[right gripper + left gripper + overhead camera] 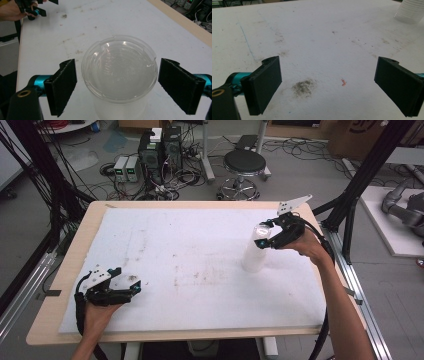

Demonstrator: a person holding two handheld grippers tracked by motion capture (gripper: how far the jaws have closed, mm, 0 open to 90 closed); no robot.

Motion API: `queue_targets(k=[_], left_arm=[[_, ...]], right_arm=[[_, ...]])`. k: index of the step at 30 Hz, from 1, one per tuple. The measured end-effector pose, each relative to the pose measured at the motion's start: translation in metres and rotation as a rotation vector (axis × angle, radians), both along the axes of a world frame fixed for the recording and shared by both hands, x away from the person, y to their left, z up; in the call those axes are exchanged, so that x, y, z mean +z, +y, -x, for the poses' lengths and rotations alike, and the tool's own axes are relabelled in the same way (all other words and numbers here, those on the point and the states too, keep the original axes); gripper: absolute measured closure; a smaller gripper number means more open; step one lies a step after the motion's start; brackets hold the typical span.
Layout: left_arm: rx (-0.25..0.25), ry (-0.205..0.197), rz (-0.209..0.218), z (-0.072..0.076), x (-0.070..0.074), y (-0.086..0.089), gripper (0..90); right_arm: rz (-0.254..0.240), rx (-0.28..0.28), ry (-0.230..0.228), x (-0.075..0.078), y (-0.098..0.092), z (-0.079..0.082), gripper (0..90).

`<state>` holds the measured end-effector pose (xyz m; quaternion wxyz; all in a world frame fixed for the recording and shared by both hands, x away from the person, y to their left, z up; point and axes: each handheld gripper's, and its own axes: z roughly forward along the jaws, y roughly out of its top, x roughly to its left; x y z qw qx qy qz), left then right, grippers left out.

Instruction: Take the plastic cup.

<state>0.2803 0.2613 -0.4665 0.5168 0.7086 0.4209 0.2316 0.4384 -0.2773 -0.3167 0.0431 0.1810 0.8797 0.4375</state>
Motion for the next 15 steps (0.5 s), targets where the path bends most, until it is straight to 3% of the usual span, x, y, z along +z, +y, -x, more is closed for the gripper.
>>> queue_targets(k=[5, 10, 15], left_arm=[[-0.001, -0.004, 0.002, 0.0, 0.0, 0.0, 7.3], [-0.003, -0.001, -0.001, 0.0, 0.0, 0.0, 7.3], [-0.002, 0.004, -0.001, -0.001, 0.0, 0.0, 7.3]], right_arm=[[0.018, -0.004, 0.004, -0.004, 0.003, 0.0, 15.0], [-0.004, -0.022, 0.009, -0.013, -0.003, -0.001, 15.8], [-0.015, -0.019, 0.001, -0.012, -0.002, -0.001, 16.1]])
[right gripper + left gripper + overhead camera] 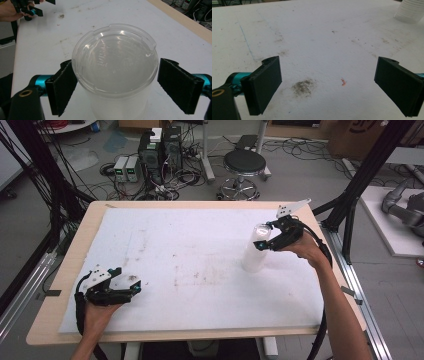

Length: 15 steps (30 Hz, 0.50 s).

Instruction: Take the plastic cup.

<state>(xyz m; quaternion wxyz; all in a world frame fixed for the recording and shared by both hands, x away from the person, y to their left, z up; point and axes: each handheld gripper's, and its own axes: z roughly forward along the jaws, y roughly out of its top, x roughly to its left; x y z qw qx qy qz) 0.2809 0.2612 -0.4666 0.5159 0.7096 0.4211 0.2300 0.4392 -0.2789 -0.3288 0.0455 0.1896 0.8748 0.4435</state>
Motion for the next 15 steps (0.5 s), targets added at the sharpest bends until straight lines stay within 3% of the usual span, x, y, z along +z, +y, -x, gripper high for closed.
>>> queue_targets(k=[15], left_arm=[[-0.001, -0.002, -0.003, 0.0002, 0.0, -0.0001, 7.3]], right_arm=[[0.003, 0.003, 0.004, 0.0011, -0.0011, -0.0001, 25.7]])
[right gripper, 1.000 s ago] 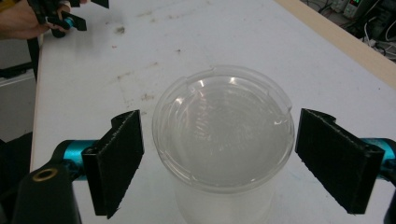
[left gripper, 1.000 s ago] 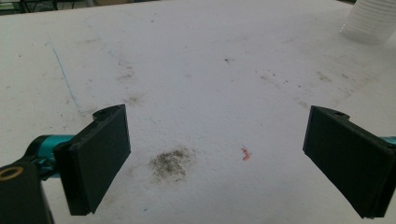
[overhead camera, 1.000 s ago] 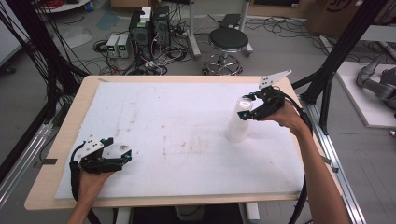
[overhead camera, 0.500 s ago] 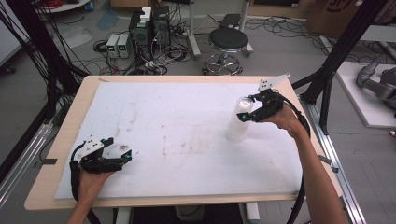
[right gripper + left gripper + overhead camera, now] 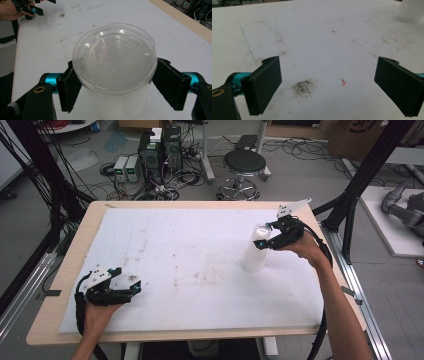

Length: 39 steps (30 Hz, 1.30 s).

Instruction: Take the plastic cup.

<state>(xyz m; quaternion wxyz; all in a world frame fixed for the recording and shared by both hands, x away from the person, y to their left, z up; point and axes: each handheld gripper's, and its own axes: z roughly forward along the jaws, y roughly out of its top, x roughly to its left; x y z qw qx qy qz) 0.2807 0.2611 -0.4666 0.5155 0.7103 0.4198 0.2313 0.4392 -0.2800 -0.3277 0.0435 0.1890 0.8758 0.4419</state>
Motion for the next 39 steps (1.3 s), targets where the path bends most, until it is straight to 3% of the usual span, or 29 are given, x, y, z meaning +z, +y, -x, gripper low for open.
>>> queue_targets(k=[12, 39], left_arm=[[0.0, 0.0, 0.0, 0.0001, 0.0, 0.0, 7.3], [-0.001, 0.004, -0.004, -0.0003, 0.0001, -0.0003, 7.3]], right_arm=[[0.012, 0.007, -0.012, 0.0013, 0.0001, 0.0008, 33.4], [0.017, 0.0, -0.033, 0.0081, 0.0007, 0.0052, 36.8]])
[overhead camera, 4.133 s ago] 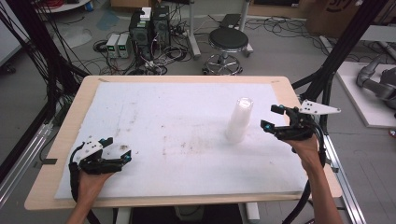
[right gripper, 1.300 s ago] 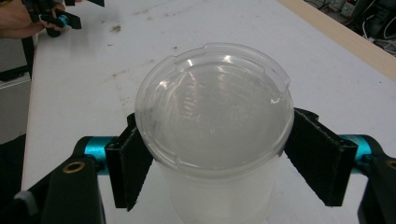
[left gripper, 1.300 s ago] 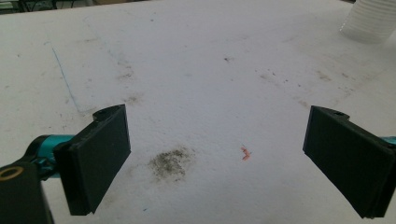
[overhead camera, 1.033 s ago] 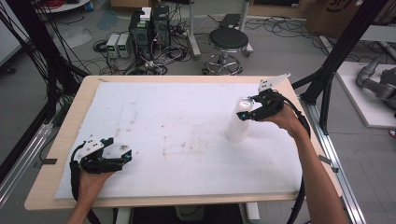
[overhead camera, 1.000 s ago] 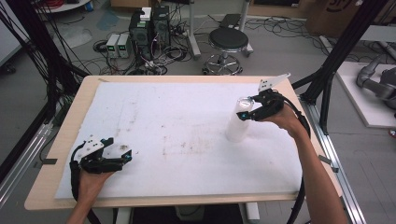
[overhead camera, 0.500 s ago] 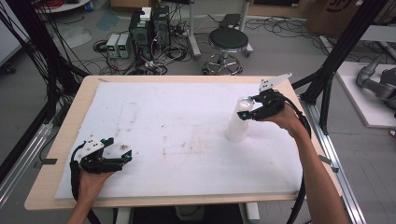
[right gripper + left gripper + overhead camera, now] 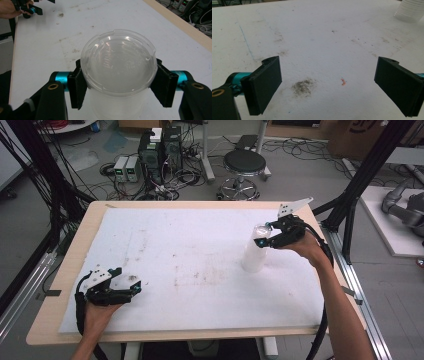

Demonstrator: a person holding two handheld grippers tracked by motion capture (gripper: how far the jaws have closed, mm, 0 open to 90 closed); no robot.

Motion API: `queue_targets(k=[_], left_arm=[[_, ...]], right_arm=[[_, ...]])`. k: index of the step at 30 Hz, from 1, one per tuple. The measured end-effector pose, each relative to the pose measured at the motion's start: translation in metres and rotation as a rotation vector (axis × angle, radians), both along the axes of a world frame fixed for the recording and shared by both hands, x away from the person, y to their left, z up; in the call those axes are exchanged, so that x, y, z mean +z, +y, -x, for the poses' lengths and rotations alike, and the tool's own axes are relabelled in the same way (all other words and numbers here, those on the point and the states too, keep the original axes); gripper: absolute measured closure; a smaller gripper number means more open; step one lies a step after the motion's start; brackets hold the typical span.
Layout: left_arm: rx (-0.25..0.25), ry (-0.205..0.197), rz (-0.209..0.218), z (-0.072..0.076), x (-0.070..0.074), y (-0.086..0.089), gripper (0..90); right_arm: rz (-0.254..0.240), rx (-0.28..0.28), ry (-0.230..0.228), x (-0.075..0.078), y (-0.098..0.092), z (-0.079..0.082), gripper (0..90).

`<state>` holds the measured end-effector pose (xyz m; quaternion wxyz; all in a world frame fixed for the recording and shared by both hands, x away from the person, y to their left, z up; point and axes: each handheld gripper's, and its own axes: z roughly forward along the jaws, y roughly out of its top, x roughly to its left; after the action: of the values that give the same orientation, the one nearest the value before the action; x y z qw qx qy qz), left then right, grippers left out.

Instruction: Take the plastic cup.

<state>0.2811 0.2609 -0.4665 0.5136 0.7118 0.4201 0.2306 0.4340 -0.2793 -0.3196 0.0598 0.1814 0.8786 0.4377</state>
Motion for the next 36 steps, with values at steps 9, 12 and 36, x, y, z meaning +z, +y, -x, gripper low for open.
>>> queue_targets(k=[9, 12, 36], left_arm=[[0.0, 0.002, -0.001, 0.0, 0.0, 0.0, 7.3], [-0.002, 0.004, 0.001, 0.0, 0.0, 0.0, 7.3], [-0.003, 0.002, 0.002, 0.0, 0.0, 0.0, 7.3]], right_arm=[[0.0, -0.003, -0.018, 0.004, 0.0, 0.002, 37.3], [-0.003, -0.002, -0.022, 0.006, 0.0, 0.003, 37.3], [-0.043, -0.009, -0.107, 0.067, 0.0, 0.008, 40.0]])
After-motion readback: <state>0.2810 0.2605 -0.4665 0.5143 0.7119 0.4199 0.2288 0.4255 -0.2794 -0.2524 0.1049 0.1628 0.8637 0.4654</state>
